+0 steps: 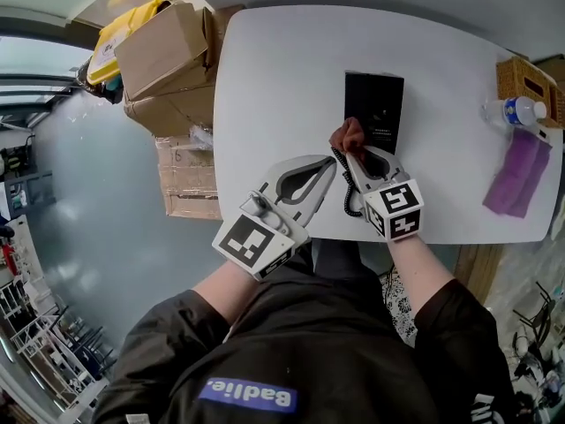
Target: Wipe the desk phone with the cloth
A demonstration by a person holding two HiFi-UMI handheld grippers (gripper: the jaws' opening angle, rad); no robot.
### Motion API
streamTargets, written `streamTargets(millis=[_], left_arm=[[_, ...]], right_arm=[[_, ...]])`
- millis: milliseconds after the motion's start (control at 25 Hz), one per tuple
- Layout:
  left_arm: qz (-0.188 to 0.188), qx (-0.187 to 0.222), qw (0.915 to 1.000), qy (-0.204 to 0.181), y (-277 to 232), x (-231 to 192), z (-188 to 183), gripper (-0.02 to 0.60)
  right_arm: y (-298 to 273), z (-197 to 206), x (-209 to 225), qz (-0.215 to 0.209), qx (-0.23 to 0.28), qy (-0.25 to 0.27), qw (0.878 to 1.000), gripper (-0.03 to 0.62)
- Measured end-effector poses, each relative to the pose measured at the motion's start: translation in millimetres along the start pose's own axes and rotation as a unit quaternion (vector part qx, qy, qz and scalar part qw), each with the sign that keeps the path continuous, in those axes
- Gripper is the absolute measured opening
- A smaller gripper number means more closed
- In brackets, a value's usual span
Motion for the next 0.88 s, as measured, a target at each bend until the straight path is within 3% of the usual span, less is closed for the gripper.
streamTargets(millis=[440, 640, 880], left_arm=[[0.012, -0.013, 0.9999, 0.001, -5.9, 14.4, 12.4, 0.012], [0.007, -0.004, 0.9997, -0.023, -12.3, 16.3, 1.8, 0.012], [-0.007, 0.012, 0.9997, -0.020, -24.5, 19.4, -33.0, 0.012]], right_arm=[[14.9, 28.2, -8.8, -0.006, -0.013, -0.015, 1.000, 0.069], [37.0, -3.4, 17.5, 0.010, 0.016, -0.005, 1.000, 0.069], [53.9, -65.9, 68.5, 0.034, 0.049, 0.017, 0.998, 0.069]])
Point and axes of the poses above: the fingertips, and each gripper's own axes: y backward along the fingers, x to its right, z out of its underside, the point moved 9 cm from there along y, backward along the fingers, and after that the axes turned 8 degrees about -x, right-handed, at the moved point
